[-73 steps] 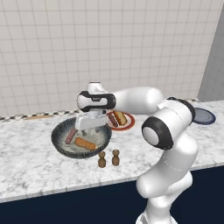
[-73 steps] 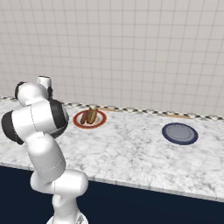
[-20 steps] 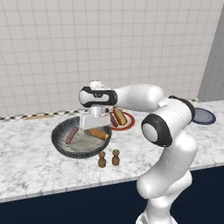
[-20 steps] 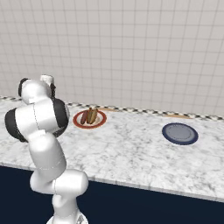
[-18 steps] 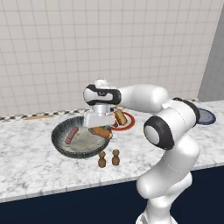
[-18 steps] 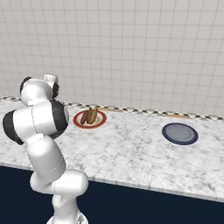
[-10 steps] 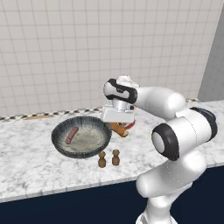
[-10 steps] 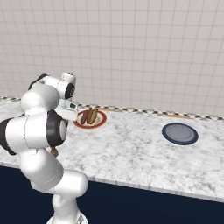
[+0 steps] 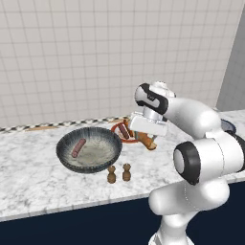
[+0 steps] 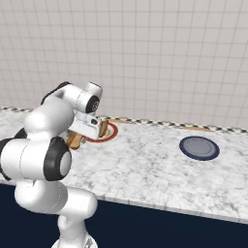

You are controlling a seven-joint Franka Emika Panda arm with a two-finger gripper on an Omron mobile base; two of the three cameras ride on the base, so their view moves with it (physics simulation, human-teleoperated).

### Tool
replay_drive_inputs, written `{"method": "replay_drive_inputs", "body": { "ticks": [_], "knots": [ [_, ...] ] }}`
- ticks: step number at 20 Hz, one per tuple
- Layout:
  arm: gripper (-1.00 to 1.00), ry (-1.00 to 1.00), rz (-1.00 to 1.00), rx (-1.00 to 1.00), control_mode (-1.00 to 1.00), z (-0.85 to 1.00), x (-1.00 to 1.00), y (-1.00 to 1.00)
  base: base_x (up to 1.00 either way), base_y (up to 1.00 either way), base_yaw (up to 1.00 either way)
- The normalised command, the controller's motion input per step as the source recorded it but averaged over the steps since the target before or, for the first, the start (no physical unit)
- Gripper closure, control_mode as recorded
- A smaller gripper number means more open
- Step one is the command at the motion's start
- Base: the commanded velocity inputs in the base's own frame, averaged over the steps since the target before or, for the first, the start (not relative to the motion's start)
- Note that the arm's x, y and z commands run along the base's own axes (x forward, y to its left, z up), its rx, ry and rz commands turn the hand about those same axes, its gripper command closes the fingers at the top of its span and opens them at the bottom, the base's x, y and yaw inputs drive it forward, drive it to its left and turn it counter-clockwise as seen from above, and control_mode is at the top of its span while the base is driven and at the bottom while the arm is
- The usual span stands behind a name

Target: Place one bun and one sausage from the bowl on each plate.

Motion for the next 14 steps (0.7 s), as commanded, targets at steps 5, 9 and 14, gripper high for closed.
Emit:
{"method": "replay_drive_inputs", "body": {
  "ticks": [5, 9, 14],
  "knots": [
    [1.00, 0.00, -0.14, -0.18, -1.00, 0.00, -0.02, -0.02, 0.00, 0.00, 0.00],
    [1.00, 0.00, -0.05, -0.15, -1.00, 0.00, -0.01, -0.10, 0.00, 0.00, 0.00],
    [1.00, 0.00, -0.06, -0.10, -1.00, 0.01, 0.00, -0.39, 0.00, 0.00, 0.00]
  ]
}}
